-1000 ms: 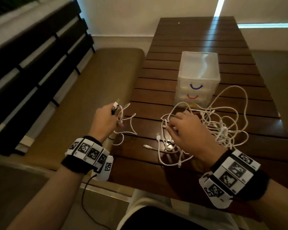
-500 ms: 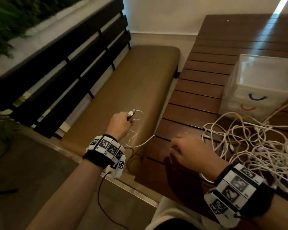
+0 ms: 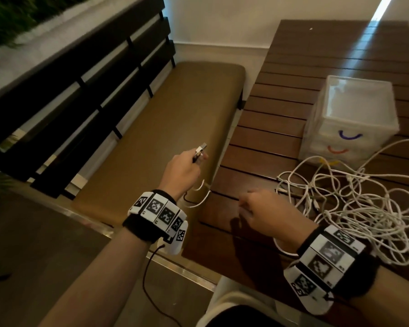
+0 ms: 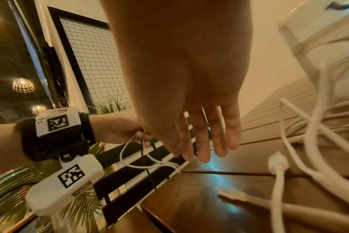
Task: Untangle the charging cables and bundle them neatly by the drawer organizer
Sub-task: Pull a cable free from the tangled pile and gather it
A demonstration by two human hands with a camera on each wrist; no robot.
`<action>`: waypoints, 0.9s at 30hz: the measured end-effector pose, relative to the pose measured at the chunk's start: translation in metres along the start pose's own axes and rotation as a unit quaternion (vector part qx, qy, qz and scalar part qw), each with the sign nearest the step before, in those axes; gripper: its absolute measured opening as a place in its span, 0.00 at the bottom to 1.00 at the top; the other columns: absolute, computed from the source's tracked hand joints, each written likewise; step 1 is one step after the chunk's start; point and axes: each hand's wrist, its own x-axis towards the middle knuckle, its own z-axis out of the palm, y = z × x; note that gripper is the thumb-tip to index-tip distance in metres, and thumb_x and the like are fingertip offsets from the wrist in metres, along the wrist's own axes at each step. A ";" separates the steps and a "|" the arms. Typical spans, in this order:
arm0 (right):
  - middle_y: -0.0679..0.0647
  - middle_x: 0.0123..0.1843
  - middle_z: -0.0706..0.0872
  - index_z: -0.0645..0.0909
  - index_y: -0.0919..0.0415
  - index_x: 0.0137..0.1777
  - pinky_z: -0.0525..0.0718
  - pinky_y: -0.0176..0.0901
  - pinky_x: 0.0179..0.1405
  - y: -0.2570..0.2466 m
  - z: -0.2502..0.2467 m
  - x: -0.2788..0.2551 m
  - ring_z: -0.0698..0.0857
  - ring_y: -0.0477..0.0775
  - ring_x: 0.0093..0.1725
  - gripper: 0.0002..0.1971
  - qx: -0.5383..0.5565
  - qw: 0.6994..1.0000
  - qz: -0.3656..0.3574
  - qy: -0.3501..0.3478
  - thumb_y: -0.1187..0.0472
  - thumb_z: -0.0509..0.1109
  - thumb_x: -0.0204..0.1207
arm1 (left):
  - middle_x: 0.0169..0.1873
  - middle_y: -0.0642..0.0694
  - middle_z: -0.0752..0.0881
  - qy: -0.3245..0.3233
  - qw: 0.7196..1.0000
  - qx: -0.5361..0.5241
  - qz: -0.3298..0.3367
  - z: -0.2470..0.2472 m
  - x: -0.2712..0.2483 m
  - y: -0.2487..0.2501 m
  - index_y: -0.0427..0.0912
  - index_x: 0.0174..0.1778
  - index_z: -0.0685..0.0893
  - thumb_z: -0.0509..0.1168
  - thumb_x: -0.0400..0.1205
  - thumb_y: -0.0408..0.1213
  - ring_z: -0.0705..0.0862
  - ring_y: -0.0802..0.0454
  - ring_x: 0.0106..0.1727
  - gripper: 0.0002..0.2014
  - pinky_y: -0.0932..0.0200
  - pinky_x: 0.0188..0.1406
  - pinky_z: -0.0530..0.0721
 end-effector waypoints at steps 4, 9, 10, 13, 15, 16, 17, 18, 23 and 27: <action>0.55 0.50 0.87 0.84 0.59 0.53 0.84 0.49 0.48 0.016 -0.011 -0.019 0.85 0.56 0.50 0.12 -0.017 0.998 0.052 -0.009 0.53 0.62 0.84 | 0.24 0.56 0.76 -0.039 0.999 -0.013 0.034 0.024 -0.013 0.030 0.49 0.48 0.89 0.57 0.89 0.43 0.70 0.58 0.21 0.14 0.64 0.21 0.65; 0.61 0.55 0.86 0.82 0.63 0.57 0.79 0.48 0.44 0.029 -0.006 -0.048 0.85 0.63 0.56 0.18 -0.085 0.984 0.124 -0.093 0.46 0.66 0.82 | 0.13 0.56 0.72 -0.166 0.984 -0.063 0.005 0.070 -0.037 0.057 0.41 0.41 0.92 0.57 0.88 0.50 0.69 0.63 0.16 0.23 0.62 0.23 0.64; 0.61 0.56 0.86 0.82 0.63 0.57 0.78 0.48 0.45 0.029 -0.002 -0.055 0.85 0.64 0.58 0.19 -0.082 0.984 0.130 -0.096 0.46 0.66 0.81 | 0.12 0.57 0.73 -0.178 0.982 -0.062 0.002 0.080 -0.043 0.061 0.41 0.39 0.92 0.58 0.87 0.51 0.70 0.64 0.16 0.24 0.62 0.24 0.66; 0.62 0.56 0.86 0.83 0.64 0.57 0.79 0.49 0.45 0.029 0.009 -0.065 0.86 0.65 0.58 0.17 -0.041 0.986 0.127 -0.095 0.50 0.66 0.81 | 0.16 0.55 0.79 -0.187 0.982 -0.038 0.006 0.102 -0.056 0.069 0.45 0.31 0.90 0.58 0.87 0.53 0.76 0.62 0.21 0.25 0.57 0.29 0.70; 0.64 0.58 0.85 0.83 0.65 0.58 0.81 0.50 0.48 0.028 0.013 -0.068 0.85 0.67 0.59 0.15 -0.035 0.988 0.127 -0.086 0.55 0.64 0.81 | 0.27 0.48 0.87 -0.181 0.983 -0.024 0.011 0.110 -0.059 0.070 0.44 0.30 0.89 0.58 0.86 0.54 0.84 0.51 0.32 0.25 0.50 0.36 0.77; 0.64 0.59 0.85 0.82 0.65 0.59 0.81 0.50 0.48 0.030 0.012 -0.070 0.85 0.67 0.59 0.14 -0.032 0.988 0.128 -0.081 0.56 0.65 0.81 | 0.32 0.45 0.89 -0.169 0.985 -0.016 0.016 0.114 -0.059 0.072 0.43 0.31 0.90 0.58 0.86 0.54 0.85 0.47 0.38 0.25 0.48 0.41 0.80; 0.64 0.58 0.84 0.82 0.65 0.58 0.79 0.49 0.46 0.031 0.011 -0.073 0.85 0.67 0.59 0.14 -0.025 0.989 0.129 -0.075 0.56 0.65 0.81 | 0.34 0.44 0.89 -0.153 0.988 -0.013 0.021 0.115 -0.060 0.074 0.44 0.32 0.89 0.58 0.86 0.54 0.86 0.44 0.41 0.25 0.47 0.43 0.80; 0.65 0.58 0.84 0.81 0.66 0.57 0.76 0.48 0.43 0.034 0.009 -0.075 0.85 0.67 0.58 0.14 -0.010 0.989 0.131 -0.068 0.56 0.65 0.81 | 0.32 0.46 0.89 -0.140 0.990 -0.015 0.024 0.116 -0.060 0.076 0.45 0.31 0.89 0.58 0.86 0.54 0.85 0.44 0.40 0.24 0.47 0.43 0.80; 0.66 0.53 0.86 0.81 0.64 0.51 0.73 0.47 0.40 0.048 0.009 -0.084 0.85 0.67 0.54 0.18 0.034 0.991 0.124 -0.035 0.47 0.66 0.81 | 0.20 0.52 0.81 -0.114 0.993 -0.014 0.017 0.115 -0.059 0.084 0.48 0.29 0.88 0.57 0.86 0.54 0.78 0.49 0.28 0.25 0.53 0.34 0.72; 0.66 0.56 0.86 0.83 0.67 0.55 0.79 0.51 0.44 0.040 0.023 -0.089 0.86 0.68 0.56 0.13 0.021 0.991 0.125 -0.033 0.57 0.67 0.81 | 0.31 0.48 0.88 -0.112 0.993 -0.024 -0.013 0.121 -0.063 0.080 0.46 0.30 0.90 0.57 0.87 0.52 0.82 0.49 0.36 0.25 0.53 0.38 0.76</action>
